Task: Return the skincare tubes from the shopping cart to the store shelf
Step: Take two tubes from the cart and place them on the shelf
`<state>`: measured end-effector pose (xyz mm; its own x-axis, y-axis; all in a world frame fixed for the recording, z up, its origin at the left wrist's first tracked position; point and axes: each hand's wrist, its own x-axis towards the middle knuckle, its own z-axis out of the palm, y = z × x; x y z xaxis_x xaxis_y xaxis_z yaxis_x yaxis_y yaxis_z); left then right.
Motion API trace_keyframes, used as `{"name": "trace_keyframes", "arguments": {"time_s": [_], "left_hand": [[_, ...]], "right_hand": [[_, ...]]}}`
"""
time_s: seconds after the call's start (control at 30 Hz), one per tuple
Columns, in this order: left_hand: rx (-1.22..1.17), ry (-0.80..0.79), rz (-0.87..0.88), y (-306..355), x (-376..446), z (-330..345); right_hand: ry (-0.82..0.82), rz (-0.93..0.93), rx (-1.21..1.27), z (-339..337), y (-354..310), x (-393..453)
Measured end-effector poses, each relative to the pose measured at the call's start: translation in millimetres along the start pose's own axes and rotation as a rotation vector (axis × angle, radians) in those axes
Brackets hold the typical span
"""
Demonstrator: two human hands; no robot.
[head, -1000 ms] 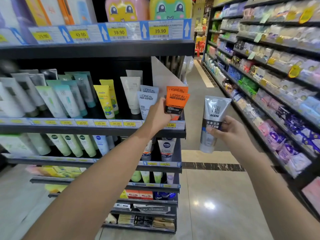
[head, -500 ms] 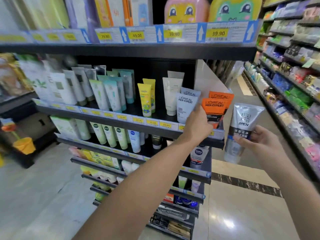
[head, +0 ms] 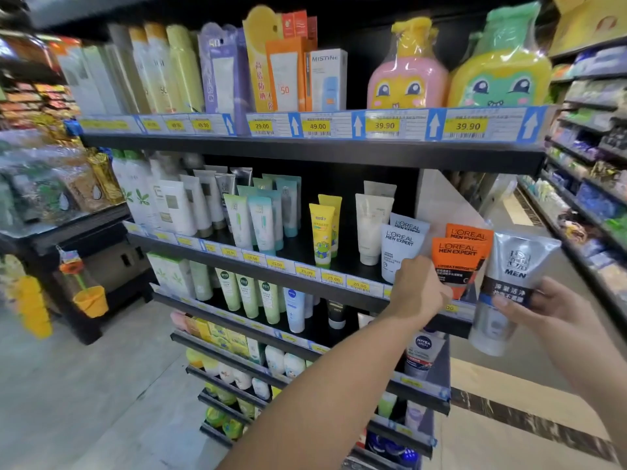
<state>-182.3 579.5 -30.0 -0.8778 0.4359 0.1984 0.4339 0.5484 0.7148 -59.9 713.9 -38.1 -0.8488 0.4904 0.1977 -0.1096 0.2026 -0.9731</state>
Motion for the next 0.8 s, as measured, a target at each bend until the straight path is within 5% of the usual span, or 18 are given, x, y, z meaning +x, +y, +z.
{"name": "trace_keyframes", "arguments": {"time_s": [0.2,0.43,0.57,0.67,0.8], "left_hand": [[0.046,-0.016,0.016,-9,-6,-9],[0.250,0.012,0.392,-39,-44,-27],[0.403,0.155,0.573,-95,-52,-52],[0.546,0.334,0.527,-159,-40,-97],[0.666,0.468,0.232,-246,-16,-174]], "right_hand": [[-0.007,-0.030,0.016,3,-7,-4],[-0.011,-0.010,0.006,18,-16,-7],[-0.038,0.007,0.037,34,-23,-8],[-0.046,0.026,0.062,55,-26,-8],[-0.048,0.026,0.093,88,-25,-13]]}}
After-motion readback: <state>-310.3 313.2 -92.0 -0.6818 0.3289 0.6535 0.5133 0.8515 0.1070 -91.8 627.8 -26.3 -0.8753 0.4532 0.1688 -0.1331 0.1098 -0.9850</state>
